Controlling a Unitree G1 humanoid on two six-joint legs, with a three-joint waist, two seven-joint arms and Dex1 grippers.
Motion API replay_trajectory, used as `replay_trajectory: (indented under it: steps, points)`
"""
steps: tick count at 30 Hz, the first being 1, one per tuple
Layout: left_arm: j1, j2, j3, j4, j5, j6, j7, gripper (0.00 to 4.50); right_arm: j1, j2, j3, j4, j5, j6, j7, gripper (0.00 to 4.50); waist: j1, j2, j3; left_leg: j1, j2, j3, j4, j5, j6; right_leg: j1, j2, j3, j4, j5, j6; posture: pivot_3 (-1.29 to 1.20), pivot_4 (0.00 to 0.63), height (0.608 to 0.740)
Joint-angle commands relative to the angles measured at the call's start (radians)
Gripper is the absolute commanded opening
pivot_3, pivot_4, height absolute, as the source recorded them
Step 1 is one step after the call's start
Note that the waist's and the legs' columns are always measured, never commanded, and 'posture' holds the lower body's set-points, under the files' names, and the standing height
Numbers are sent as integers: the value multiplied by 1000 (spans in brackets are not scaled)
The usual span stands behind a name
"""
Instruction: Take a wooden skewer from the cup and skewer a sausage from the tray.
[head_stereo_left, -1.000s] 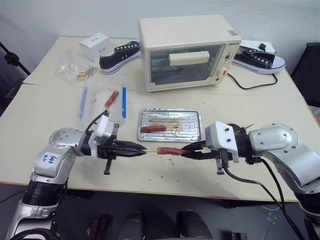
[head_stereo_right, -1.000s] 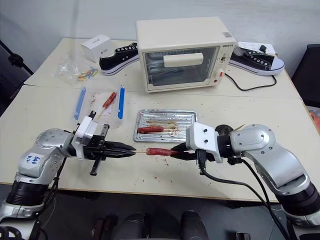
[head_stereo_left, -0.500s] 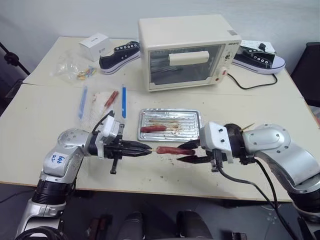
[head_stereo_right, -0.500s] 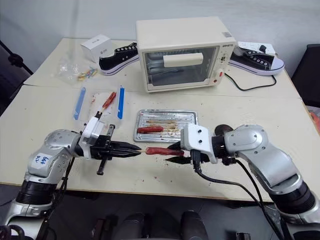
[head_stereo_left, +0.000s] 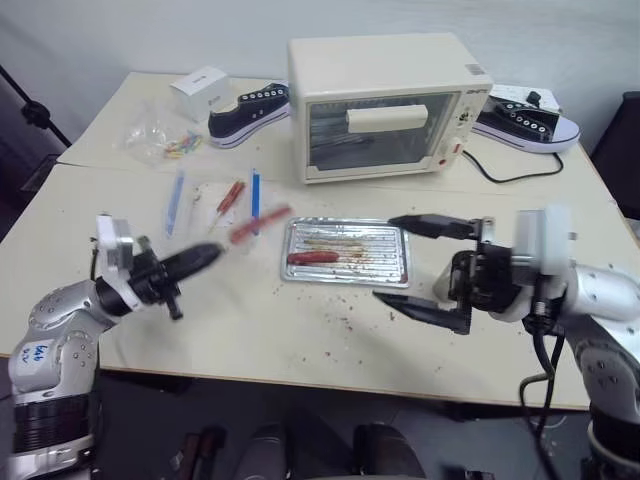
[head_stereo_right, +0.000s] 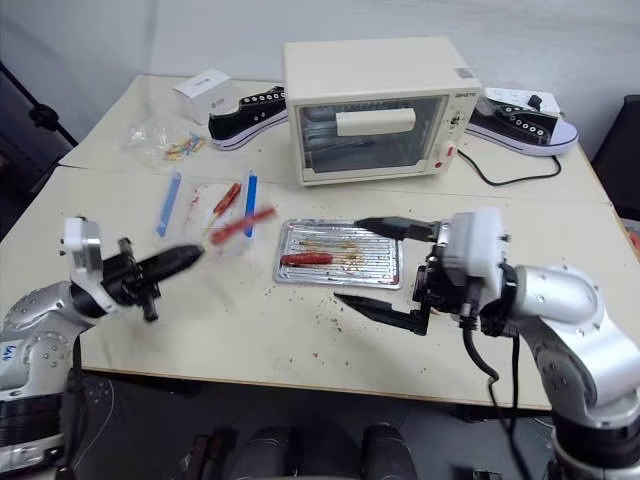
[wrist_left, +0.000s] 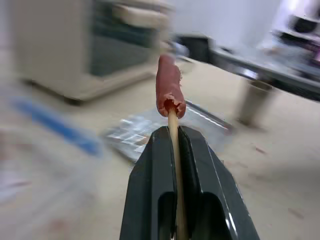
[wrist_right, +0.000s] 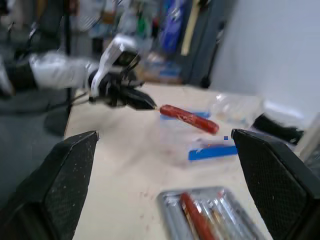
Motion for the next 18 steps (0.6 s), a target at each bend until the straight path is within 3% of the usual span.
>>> replay_trajectory:
  steps: [1, 6, 10, 14, 18]
  points:
    - [-78, -63, 49, 50, 82, -98, 240, 0, 49, 73, -33, -71, 83, -29, -106, 4450, 4, -1, 0, 0, 0, 0, 0, 0, 0, 0, 0, 0, 0, 0, 0, 0, 150, 740]
    - [-187, -131, 11, 146, 163, -148, 400, 0, 122, 104, 3, -102, 14, -97, -139, 4450, 6, -2, -1, 0, -2, 1, 0, 0, 0, 0, 0, 0, 1, 0, 1, 0, 150, 740]
    - [-259, -131, -30, 245, 232, -178, 467, 0, 131, 68, 30, -90, -57, -155, -106, 4450, 0, -3, -1, 1, -1, 2, -1, 0, 0, -1, 1, 0, 1, 0, 1, 0, 150, 740]
    - [-293, -149, -43, 279, 213, -165, 474, 0, 85, 0, 87, -109, -110, -177, -65, 4450, -3, -3, -1, 1, 0, 5, -1, 0, 0, -2, 1, 0, 1, 0, 1, 0, 150, 740]
    - [-305, -146, -63, 266, 191, -121, 440, 1063, 28, -4, 108, -125, -88, -152, -106, 4500, 1, -3, -1, 1, 0, 5, -1, 1, -1, -2, 1, 0, 2, 0, 1, 0, 150, 740]
